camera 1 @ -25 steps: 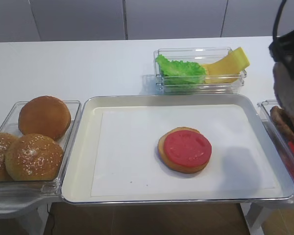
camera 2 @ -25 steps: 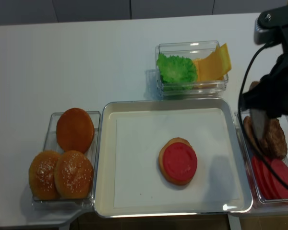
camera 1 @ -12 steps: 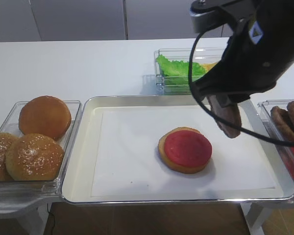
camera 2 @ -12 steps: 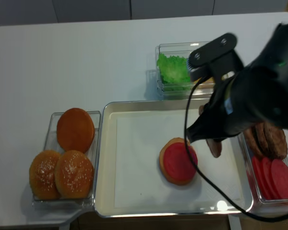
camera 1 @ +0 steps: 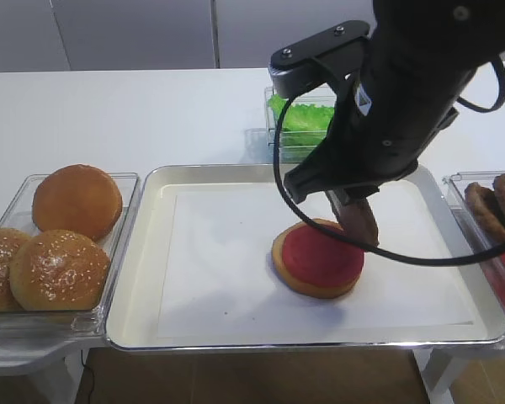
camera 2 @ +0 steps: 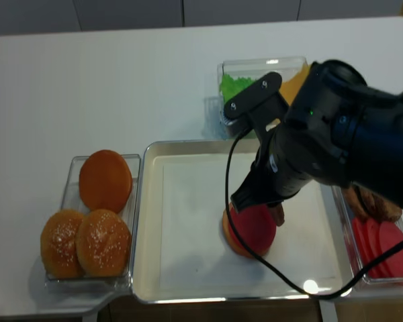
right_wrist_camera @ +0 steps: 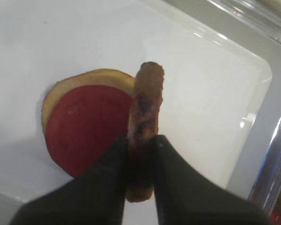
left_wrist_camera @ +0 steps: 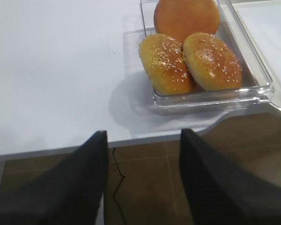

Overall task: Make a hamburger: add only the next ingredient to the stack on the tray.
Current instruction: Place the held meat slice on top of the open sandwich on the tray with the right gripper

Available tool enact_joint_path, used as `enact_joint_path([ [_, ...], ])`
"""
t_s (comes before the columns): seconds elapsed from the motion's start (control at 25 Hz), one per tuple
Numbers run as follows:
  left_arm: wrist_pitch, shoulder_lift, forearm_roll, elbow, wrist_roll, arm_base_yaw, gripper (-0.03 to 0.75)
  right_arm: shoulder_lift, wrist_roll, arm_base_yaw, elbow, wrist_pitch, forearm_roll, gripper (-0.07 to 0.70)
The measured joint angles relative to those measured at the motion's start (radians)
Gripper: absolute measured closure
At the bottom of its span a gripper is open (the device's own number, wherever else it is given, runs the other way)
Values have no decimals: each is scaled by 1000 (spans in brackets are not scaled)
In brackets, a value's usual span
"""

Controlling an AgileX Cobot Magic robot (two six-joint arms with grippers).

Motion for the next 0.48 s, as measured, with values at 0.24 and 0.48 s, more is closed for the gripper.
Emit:
enact_joint_path([
  [0.24, 0, 0, 0, 0, 0, 0, 346, 1, 0, 0, -1, 0, -2, 510],
  [0.48, 0, 0, 0, 0, 0, 0, 346, 2, 0, 0, -1, 0, 0, 511],
])
